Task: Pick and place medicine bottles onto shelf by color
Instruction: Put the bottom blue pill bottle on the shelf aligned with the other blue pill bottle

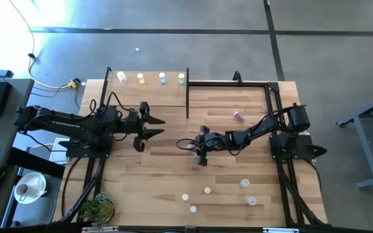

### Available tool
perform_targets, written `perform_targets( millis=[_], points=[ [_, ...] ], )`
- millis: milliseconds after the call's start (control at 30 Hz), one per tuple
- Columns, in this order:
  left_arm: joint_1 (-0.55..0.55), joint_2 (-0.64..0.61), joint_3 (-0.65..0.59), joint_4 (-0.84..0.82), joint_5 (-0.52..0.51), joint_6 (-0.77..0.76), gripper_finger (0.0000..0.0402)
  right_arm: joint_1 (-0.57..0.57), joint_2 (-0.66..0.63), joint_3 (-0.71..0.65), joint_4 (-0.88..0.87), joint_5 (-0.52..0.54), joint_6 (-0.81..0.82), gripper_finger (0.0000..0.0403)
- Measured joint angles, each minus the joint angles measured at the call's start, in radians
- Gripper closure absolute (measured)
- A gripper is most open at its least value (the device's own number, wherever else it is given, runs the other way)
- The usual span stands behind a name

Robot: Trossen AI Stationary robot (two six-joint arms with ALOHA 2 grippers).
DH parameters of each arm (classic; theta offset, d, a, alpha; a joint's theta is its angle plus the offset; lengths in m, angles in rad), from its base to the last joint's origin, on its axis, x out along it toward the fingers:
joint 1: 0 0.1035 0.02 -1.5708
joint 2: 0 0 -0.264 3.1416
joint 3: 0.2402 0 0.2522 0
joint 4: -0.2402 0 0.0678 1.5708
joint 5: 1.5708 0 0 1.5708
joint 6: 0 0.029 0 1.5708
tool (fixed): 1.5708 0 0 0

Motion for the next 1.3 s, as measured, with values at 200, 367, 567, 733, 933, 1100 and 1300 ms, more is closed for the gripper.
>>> perform_targets(
  millis=[200, 367, 567, 733, 933, 1100, 1300],
  points=[
    [0.000, -0.057, 0.000, -0.097, -0.092, 0.052, 0.0257, -0.025, 0.000, 0.031, -0.035, -0.031, 0.000, 0.0295],
    [0.000, -0.114, 0.000, -0.167, -0.223, 0.099, 0.0257, -0.049, 0.000, 0.157, -0.194, -0.053, -0.026, 0.0295],
    [0.000, -0.166, 0.000, -0.238, -0.449, 0.131, 0.0257, -0.087, 0.000, 0.333, -0.353, -0.124, -0.102, 0.0295],
    [0.000, -0.182, 0.000, -0.305, -0.638, 0.119, 0.0257, -0.132, 0.000, 0.431, -0.362, -0.199, -0.140, 0.0295],
    [0.000, -0.182, 0.000, -0.324, -0.792, 0.104, 0.0257, -0.200, 0.000, 0.544, -0.425, -0.228, -0.167, 0.0295],
    [0.000, -0.182, 0.000, -0.327, -0.875, 0.103, 0.0257, -0.255, 0.000, 0.661, -0.519, -0.229, -0.203, 0.0295],
    [0.000, -0.182, 0.000, -0.327, -0.880, 0.102, 0.0257, -0.322, 0.000, 0.775, -0.576, -0.232, -0.242, 0.0295]
  ],
)
